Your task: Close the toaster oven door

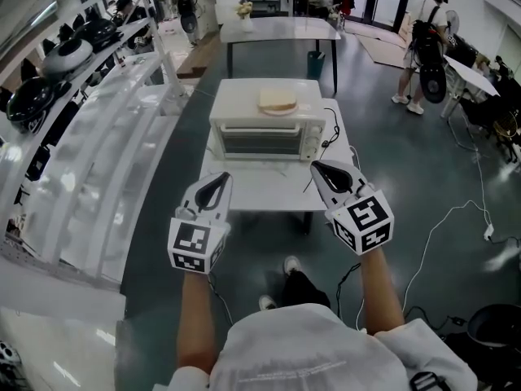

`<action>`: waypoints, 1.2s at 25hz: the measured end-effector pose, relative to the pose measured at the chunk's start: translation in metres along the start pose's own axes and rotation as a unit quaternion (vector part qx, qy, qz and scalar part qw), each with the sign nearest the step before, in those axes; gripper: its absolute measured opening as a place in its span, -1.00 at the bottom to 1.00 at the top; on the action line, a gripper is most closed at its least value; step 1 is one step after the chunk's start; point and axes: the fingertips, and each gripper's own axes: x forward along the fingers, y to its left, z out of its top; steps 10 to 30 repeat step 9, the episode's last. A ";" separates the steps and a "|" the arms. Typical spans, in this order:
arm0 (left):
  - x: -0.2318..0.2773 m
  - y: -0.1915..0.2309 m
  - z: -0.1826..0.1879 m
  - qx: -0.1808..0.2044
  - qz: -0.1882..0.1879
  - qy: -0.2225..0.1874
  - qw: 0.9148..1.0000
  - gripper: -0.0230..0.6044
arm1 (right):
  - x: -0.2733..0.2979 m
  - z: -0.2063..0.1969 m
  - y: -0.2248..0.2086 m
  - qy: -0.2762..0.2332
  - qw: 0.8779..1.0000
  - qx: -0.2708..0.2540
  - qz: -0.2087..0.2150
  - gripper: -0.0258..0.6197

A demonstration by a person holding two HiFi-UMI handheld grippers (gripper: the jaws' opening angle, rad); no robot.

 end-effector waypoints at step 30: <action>0.004 0.004 -0.004 -0.017 0.003 0.009 1.000 -0.86 | 0.006 -0.005 -0.004 0.005 1.000 0.006 0.002 -0.87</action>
